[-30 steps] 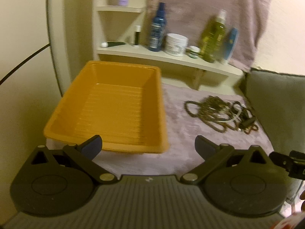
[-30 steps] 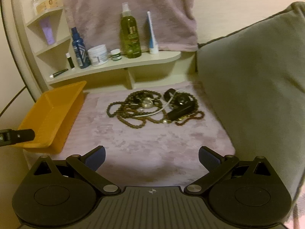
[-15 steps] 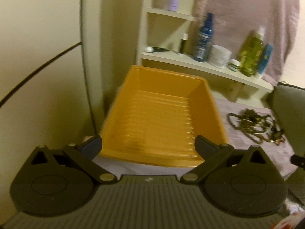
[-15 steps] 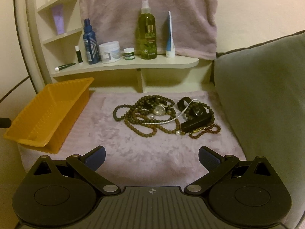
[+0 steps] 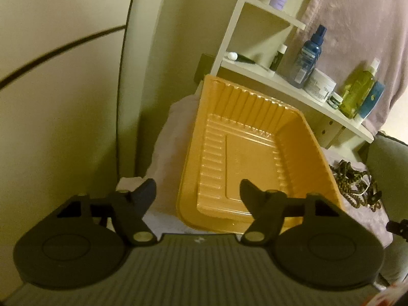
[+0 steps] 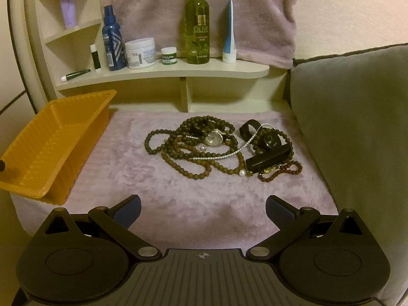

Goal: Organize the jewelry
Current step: 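Move the left tool to the orange tray and grasp its rim, then tilt the orange tray up with the left tool while the right tool reaches the jewelry pile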

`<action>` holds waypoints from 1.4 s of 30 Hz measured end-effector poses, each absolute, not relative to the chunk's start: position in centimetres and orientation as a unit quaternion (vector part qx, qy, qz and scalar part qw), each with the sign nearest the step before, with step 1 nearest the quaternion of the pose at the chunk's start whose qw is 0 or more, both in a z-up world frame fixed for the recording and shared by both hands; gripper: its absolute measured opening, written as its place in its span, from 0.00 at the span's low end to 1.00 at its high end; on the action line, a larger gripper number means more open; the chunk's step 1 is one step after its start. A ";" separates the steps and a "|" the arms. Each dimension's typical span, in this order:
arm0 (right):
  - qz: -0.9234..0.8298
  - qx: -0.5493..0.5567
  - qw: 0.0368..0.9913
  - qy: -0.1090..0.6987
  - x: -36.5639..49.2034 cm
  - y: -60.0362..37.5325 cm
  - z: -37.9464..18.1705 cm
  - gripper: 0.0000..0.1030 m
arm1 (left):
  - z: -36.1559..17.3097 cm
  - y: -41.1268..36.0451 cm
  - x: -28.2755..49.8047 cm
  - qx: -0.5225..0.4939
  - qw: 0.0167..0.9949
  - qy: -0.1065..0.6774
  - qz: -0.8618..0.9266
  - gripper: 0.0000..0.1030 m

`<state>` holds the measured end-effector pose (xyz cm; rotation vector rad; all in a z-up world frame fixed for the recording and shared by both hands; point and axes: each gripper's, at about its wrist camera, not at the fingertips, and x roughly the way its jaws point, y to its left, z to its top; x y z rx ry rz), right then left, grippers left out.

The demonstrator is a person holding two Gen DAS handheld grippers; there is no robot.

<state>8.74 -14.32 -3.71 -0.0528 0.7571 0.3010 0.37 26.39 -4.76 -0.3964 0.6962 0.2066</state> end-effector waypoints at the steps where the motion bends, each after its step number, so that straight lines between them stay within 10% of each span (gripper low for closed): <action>1: 0.145 -0.027 0.918 0.369 8.8 -14.2 -3.7 1.00 | -5.0 26.5 0.5 -0.197 0.916 0.335 0.097 0.59; 24: 0.132 -0.028 0.913 0.384 10.6 -13.3 -4.5 1.00 | -6.7 26.0 2.5 -0.184 0.914 0.349 0.092 0.07; 42: 0.121 0.021 0.926 0.358 11.4 -17.2 -5.2 1.00 | -1.6 18.1 3.3 0.023 0.931 0.343 0.120 0.06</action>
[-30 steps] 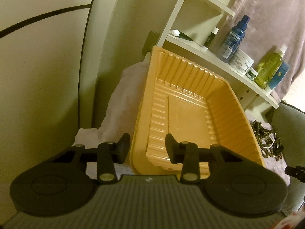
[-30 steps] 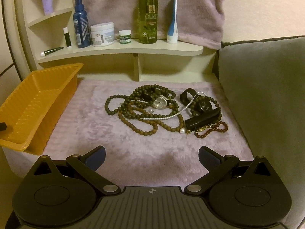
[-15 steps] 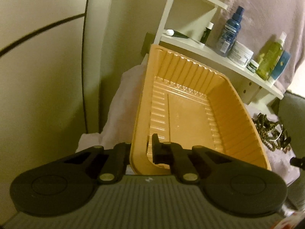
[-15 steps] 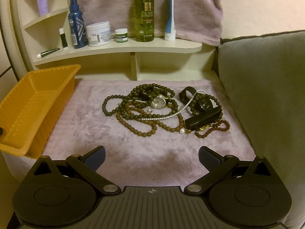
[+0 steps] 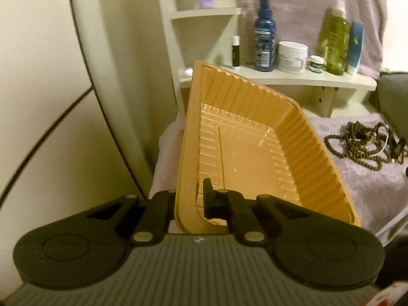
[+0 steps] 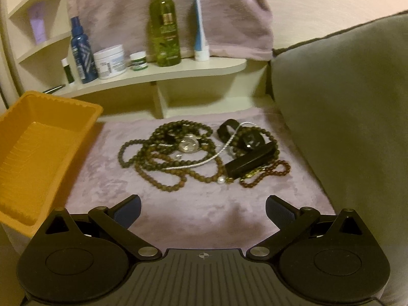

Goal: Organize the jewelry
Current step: 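Tilt the orange tray up with the left tool while the right tool reaches the jewelry pile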

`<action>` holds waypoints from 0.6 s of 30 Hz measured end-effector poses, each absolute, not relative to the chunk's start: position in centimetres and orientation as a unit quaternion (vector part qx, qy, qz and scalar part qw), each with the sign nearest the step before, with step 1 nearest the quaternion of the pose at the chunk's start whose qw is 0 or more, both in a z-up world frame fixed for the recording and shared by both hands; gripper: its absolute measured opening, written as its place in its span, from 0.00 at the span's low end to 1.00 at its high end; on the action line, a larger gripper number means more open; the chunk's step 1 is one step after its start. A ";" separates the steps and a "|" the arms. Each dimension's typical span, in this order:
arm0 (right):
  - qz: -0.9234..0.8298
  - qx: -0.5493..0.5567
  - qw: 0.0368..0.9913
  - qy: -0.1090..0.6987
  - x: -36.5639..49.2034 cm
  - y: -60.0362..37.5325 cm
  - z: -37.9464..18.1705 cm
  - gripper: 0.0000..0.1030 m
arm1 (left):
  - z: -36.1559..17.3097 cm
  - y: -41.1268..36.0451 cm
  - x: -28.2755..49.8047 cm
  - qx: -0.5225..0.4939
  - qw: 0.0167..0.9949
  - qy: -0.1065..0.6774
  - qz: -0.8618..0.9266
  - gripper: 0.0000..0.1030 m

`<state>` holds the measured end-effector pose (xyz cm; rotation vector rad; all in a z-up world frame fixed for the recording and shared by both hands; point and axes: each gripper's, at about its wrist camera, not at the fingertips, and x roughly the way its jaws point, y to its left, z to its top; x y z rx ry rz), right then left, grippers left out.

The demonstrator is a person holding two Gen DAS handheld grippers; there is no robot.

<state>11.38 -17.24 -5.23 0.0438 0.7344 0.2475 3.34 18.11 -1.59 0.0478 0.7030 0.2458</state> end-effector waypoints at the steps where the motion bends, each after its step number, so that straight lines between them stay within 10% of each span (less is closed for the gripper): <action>1: 0.125 0.022 0.928 0.351 11.5 -17.5 -5.3 1.00 | -1.4 17.7 3.4 0.031 0.931 0.343 0.122 0.06; 9: 0.121 0.021 0.939 0.322 13.1 -18.9 -6.7 0.99 | -0.6 15.8 3.9 0.049 0.930 0.337 0.140 0.06; 13: 0.107 0.037 0.942 0.317 14.8 -20.3 -7.3 0.79 | -0.5 15.4 4.0 0.052 0.928 0.336 0.149 0.06; 18: 0.092 0.020 0.944 0.315 17.4 -21.3 -7.9 0.77 | -0.4 15.2 4.2 0.059 0.926 0.341 0.150 0.06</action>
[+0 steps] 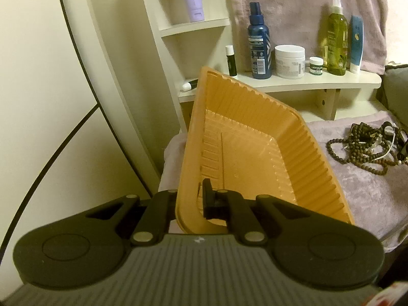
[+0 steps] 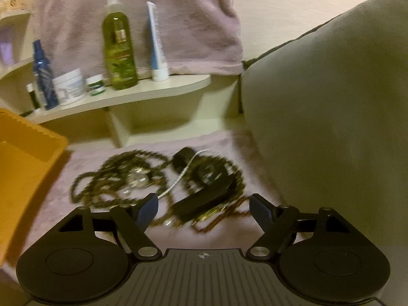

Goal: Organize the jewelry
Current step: 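Tilt the orange tray up with the left tool while the right tool reaches the jewelry pile, then grasp the black strap item with the right tool and drop it into the tray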

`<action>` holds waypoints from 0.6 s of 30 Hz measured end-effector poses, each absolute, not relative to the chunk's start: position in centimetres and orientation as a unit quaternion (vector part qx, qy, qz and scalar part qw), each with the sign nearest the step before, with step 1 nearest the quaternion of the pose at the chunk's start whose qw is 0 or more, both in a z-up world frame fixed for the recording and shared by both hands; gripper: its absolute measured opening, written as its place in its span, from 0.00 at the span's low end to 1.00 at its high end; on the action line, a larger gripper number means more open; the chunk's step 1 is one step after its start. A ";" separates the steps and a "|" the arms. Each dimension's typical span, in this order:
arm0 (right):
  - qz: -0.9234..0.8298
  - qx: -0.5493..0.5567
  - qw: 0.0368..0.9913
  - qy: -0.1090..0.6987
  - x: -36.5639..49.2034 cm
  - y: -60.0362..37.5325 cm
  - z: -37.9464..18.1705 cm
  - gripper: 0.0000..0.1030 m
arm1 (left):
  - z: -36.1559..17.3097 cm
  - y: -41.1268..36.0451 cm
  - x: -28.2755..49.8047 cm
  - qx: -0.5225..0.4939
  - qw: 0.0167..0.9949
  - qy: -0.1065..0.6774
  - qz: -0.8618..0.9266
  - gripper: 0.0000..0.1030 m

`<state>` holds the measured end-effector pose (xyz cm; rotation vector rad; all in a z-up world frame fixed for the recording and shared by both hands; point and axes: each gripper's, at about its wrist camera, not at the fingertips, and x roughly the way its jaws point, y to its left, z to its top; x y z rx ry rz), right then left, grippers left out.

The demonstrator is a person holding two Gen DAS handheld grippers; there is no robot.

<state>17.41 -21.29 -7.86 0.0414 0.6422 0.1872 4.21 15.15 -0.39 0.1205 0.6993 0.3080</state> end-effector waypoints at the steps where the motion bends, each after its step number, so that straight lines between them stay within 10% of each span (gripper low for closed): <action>1: 0.093 0.013 0.944 0.318 17.9 -21.3 -8.1 0.77 | -0.3 15.1 4.2 0.061 0.926 0.342 0.150 0.06; 18: 0.084 0.091 0.933 0.339 20.2 -21.8 -8.6 0.34 | -0.3 14.8 4.4 0.068 0.923 0.348 0.148 0.06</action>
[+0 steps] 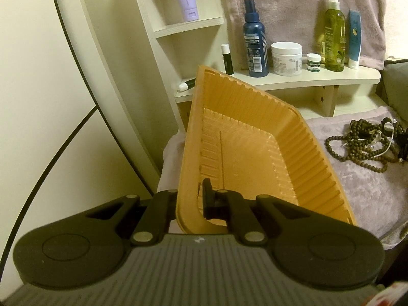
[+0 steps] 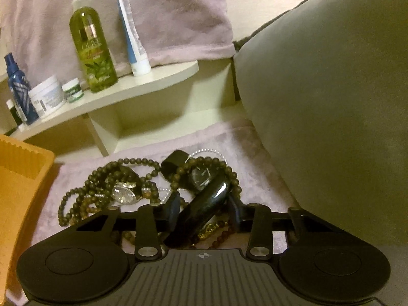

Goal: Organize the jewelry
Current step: 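Grasp the black strap item with the right tool and drop it into the tray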

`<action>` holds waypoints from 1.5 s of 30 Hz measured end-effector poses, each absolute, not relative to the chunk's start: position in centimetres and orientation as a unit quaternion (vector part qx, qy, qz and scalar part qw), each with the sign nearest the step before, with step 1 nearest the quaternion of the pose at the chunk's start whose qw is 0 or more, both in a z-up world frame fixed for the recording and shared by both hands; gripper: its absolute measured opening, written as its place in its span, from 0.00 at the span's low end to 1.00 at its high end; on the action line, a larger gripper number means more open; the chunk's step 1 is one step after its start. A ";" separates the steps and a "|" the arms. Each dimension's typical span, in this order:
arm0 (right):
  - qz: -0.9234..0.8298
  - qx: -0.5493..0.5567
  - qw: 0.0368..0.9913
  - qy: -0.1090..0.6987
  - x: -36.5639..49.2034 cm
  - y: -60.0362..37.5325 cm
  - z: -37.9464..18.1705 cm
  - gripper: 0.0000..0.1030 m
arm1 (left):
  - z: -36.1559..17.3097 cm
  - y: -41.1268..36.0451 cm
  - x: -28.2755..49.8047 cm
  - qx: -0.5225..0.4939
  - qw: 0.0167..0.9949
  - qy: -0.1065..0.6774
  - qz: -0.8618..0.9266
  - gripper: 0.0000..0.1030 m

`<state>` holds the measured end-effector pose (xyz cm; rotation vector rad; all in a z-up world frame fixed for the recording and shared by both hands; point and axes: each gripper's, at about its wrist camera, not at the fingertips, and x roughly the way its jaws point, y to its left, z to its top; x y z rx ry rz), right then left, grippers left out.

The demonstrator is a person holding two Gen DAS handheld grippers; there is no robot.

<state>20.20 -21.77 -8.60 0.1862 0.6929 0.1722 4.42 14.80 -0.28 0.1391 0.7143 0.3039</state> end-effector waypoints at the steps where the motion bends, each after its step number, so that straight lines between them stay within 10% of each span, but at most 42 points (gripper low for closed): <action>1: 0.086 0.092 0.934 0.335 20.0 -21.7 -8.4 0.32 | -0.3 14.8 4.4 0.067 0.923 0.348 0.148 0.06; 27: 0.245 0.061 0.944 0.214 14.6 -13.3 -0.8 0.22 | -0.3 15.1 4.1 0.051 0.927 0.342 0.143 0.06; 41: 0.398 0.074 0.852 0.332 15.1 -3.0 -4.2 0.22 | -0.3 15.5 4.1 0.045 0.928 0.342 0.139 0.06; 45: 0.389 0.070 0.862 0.316 14.7 -3.1 -4.8 0.52 | -0.3 15.5 4.0 0.044 0.928 0.342 0.138 0.05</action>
